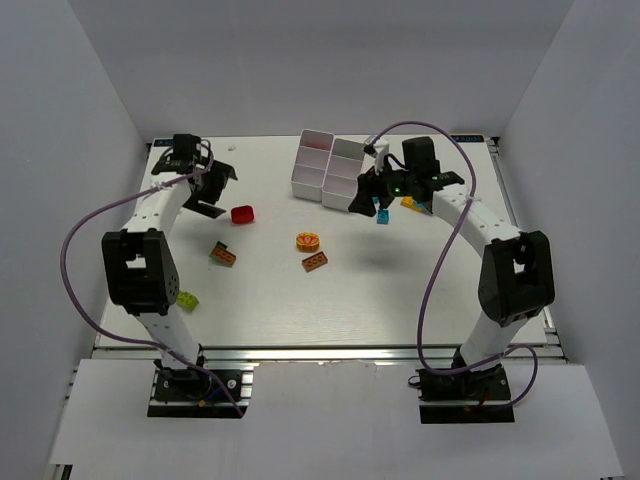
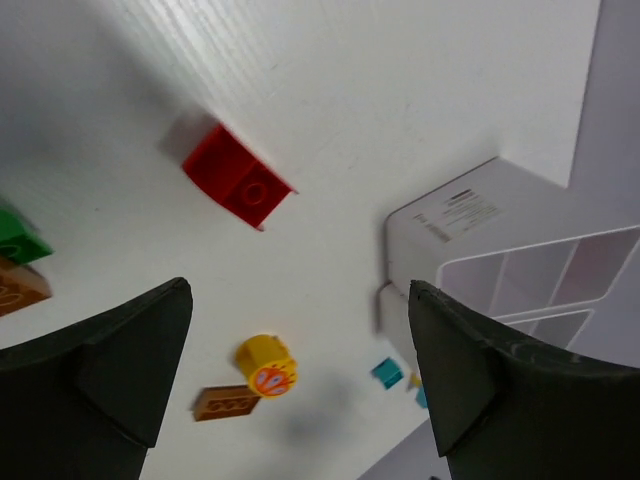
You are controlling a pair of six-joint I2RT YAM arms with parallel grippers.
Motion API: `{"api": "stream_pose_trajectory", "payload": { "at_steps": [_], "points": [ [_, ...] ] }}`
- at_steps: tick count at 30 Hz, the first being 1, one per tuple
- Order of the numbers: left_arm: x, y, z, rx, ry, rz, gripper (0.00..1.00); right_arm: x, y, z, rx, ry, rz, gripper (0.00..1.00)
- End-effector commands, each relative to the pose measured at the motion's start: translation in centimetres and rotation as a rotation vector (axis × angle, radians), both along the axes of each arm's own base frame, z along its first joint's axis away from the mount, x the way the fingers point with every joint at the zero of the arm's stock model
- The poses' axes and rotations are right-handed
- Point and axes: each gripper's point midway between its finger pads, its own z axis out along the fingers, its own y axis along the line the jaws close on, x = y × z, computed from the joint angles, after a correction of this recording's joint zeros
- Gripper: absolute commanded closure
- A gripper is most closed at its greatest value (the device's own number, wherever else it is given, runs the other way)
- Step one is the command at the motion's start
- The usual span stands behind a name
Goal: Sort the legos into containers by color
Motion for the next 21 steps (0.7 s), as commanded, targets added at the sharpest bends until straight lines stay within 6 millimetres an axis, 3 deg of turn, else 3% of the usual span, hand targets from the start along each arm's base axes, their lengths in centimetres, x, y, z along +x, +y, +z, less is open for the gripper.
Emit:
{"api": "stream_pose_trajectory", "payload": {
  "at_steps": [1,2,4,7,13,21],
  "points": [
    [1.0,0.2,-0.6,-0.039,0.085,0.114,0.02,0.2,-0.1,2.5,0.046,-0.068,-0.003,0.27],
    [1.6,0.2,-0.3,-0.045,0.092,0.125,0.02,0.3,-0.1,2.7,0.052,-0.070,-0.006,0.27],
    [1.3,0.1,-2.2,-0.051,0.174,0.147,0.02,0.5,-0.4,3.0,0.060,-0.073,-0.016,0.27],
    [1.6,-0.3,-3.2,-0.062,0.208,0.172,0.03,0.7,-1.0,3.4,0.071,-0.077,-0.035,0.27],
    [1.2,-1.1,-4.2,-0.070,0.263,0.169,0.06,1.0,-2.2,3.4,0.080,-0.077,-0.070,0.27],
    [2.4,-1.6,-6.2,-0.097,0.270,0.193,0.16,1.1,-2.8,3.5,0.092,-0.071,-0.083,0.27]
  ]
}}
